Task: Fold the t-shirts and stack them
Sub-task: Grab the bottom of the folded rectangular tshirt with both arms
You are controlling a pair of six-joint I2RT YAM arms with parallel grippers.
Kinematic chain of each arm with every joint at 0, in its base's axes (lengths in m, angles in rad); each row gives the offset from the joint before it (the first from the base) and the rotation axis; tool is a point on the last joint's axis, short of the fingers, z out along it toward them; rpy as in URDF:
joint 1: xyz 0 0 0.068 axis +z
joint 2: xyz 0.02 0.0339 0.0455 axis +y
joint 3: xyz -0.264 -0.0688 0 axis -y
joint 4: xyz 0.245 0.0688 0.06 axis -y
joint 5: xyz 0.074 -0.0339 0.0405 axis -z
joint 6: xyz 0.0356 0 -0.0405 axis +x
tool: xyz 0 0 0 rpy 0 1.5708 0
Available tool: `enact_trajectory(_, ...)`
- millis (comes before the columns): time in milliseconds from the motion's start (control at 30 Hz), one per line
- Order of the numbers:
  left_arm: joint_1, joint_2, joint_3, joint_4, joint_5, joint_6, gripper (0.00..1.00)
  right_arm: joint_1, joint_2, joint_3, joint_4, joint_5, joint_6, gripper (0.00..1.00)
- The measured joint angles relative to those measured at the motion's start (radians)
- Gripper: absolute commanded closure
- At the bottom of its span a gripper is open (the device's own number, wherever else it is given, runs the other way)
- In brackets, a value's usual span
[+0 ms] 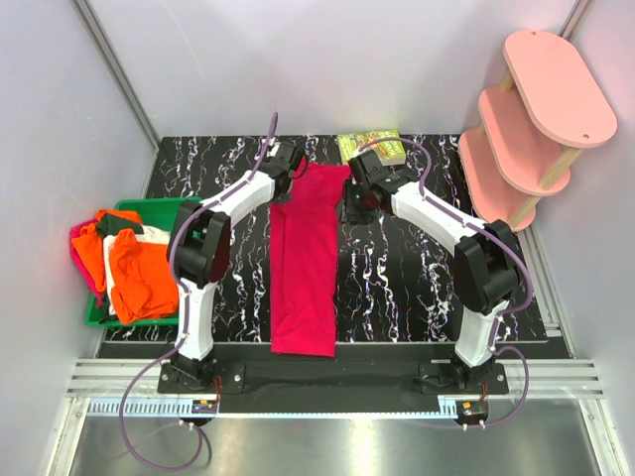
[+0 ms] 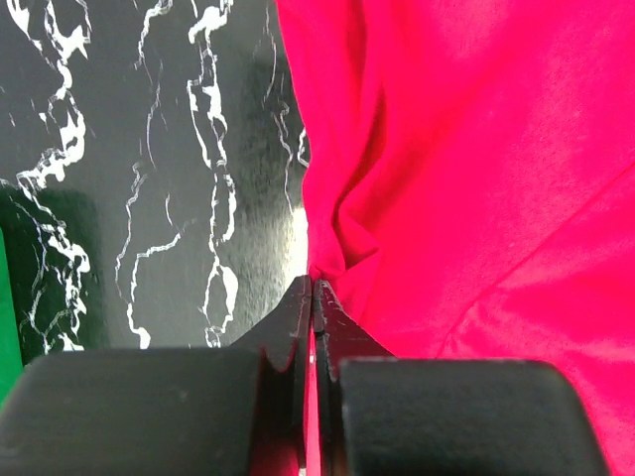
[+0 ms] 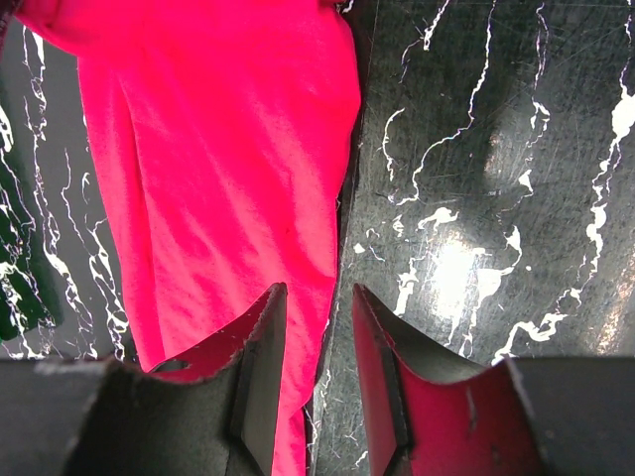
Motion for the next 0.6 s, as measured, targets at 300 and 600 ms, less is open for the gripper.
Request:
enact_trajectory(300, -0.001, 0.042, 0.009, -0.067, -0.001, -0.072, 0.47, 0.000, 0.000, -0.002, 0.003, -0.011, 0.000, 0.59)
enact_trajectory(600, -0.001, 0.052, 0.021, -0.090, -0.034, -0.127, 0.31, 0.000, 0.000, -0.002, 0.004, -0.016, 0.000, 0.59)
